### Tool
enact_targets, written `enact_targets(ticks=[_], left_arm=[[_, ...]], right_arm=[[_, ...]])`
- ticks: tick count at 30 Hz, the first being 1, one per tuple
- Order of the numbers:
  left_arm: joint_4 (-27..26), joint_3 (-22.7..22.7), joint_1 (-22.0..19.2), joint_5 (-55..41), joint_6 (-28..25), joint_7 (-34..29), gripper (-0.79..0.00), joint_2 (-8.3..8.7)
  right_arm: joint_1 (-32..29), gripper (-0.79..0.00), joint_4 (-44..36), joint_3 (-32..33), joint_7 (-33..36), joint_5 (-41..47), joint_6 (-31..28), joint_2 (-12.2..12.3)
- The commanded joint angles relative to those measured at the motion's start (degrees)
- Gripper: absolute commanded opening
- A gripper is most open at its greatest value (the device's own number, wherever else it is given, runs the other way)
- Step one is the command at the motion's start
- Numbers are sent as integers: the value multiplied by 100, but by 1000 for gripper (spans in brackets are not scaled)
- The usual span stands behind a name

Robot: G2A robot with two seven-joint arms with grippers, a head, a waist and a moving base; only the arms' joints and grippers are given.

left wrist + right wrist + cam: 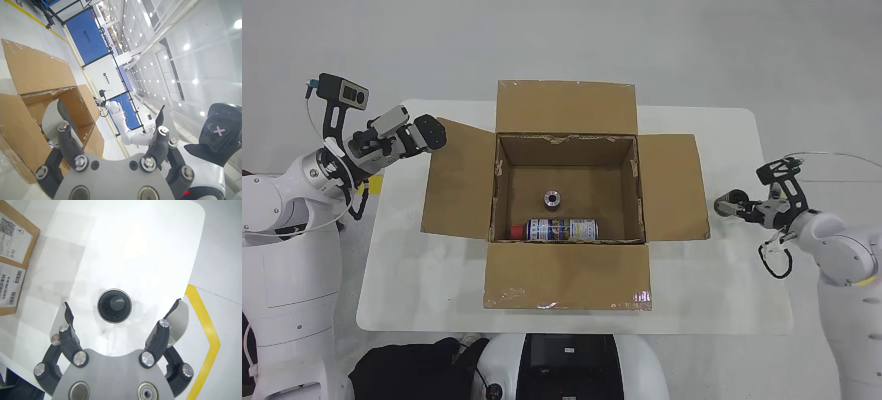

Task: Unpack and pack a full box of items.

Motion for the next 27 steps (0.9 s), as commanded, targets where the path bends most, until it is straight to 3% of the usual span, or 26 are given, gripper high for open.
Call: enact_targets(ticks=[1, 7, 8, 9, 11, 12, 24, 27], left_arm=[[0, 0, 0, 0, 0, 0, 0, 0], [0, 0, 0, 0, 0, 0, 0, 0], [0, 0, 0, 0, 0, 0, 0, 0], [0, 0, 0, 0, 0, 0, 0, 0], [0, 0, 0, 0, 0, 0, 0, 0], [0, 0, 0, 0, 0, 0, 0, 0], [0, 0, 0, 0, 0, 0, 0, 0], [0, 0, 0, 0, 0, 0, 0, 0]], right_arm=[[47, 0, 129, -44, -13, 3, -27, 10], [79, 0, 274, -167, -99, 13, -74, 33], [73, -28, 276, -177, -98, 14, -88, 39], [68, -179, 277, -187, -106, 16, -94, 44], [60, -274, 277, -203, -127, 17, -93, 54], [58, -394, 286, -212, -139, 17, -90, 59], [102, -606, 326, -291, -261, 77, -150, 120], [106, -723, 330, -309, -287, 84, -129, 134]])
